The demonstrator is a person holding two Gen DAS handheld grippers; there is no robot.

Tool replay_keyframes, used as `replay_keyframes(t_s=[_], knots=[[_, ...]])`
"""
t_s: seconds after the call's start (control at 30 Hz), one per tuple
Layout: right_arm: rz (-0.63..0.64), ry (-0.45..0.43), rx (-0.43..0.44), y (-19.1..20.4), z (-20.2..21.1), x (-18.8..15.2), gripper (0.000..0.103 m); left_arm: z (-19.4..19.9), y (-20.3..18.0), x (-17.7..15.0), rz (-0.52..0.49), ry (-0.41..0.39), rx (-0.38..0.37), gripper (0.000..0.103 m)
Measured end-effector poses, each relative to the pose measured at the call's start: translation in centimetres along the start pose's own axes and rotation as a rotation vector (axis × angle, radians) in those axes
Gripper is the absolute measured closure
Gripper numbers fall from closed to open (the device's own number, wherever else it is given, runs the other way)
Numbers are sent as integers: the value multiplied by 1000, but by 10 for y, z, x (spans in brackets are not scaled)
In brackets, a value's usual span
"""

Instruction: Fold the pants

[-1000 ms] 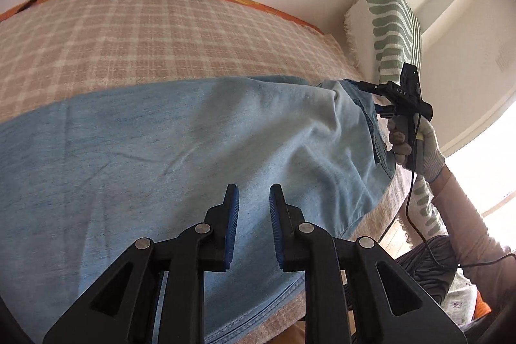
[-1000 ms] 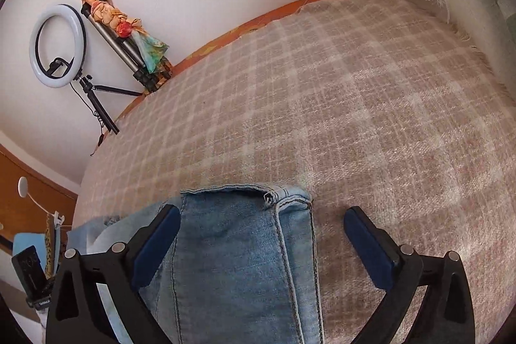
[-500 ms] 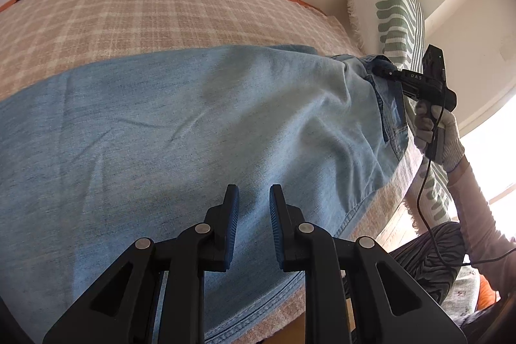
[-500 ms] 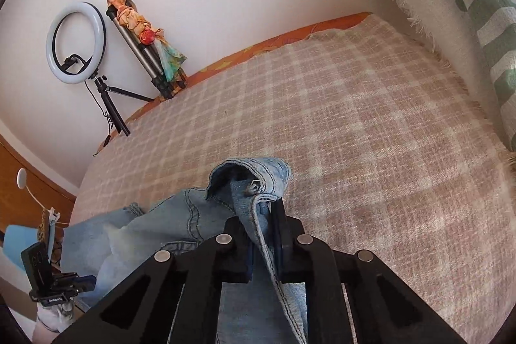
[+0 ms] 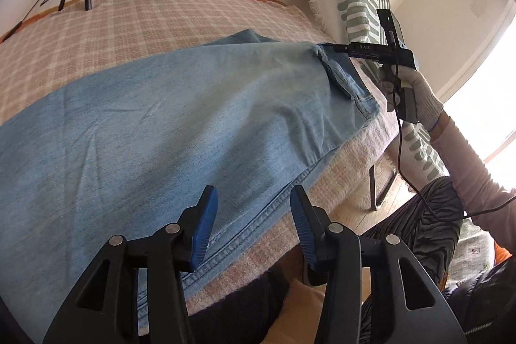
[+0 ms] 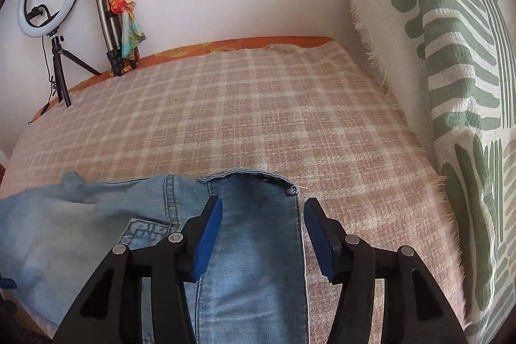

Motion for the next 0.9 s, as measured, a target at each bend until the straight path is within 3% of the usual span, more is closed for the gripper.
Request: replay_keyframes(t_s=[0.1, 0.17, 0.37, 0.43, 0.5, 0.57, 0.77, 0.8, 0.87, 0.9], knots=[[71, -44, 84, 34, 32, -6, 45, 0, 3, -11, -67, 37, 74, 58], [125, -41, 187, 68, 46, -17, 45, -1, 8, -19, -93, 66, 112, 58], [357, 44, 495, 183, 71, -81, 45, -2, 30, -32, -120, 115, 207, 59], [436, 83, 560, 216, 71, -103, 45, -2, 36, -32, -92, 111, 201, 69], [516, 117, 596, 244, 68, -124, 45, 0, 40, -30, -54, 100, 180, 70], [599, 135, 612, 266, 65, -141, 45, 4, 43, -30, -63, 95, 204, 70], [792, 128, 569, 301, 53, -168, 50, 13, 49, -33, -83, 89, 245, 74], [811, 119, 559, 303, 52, -169, 55, 14, 50, -34, -86, 90, 243, 74], [809, 125, 568, 304, 51, -168, 80, 17, 50, -36, -86, 89, 244, 74], [790, 126, 591, 304, 53, -166, 85, 18, 49, -37, -85, 89, 243, 74]])
Point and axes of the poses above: each gripper's, at about its wrist camera, not at the fingertips, and z roughly against the way its jaws point, y to its left, x to its top, the point moved 8 cm from there along -z, roughly the way its jaws point, and after that the axes turned 4 degrees about -y, right-handed, at the moved point
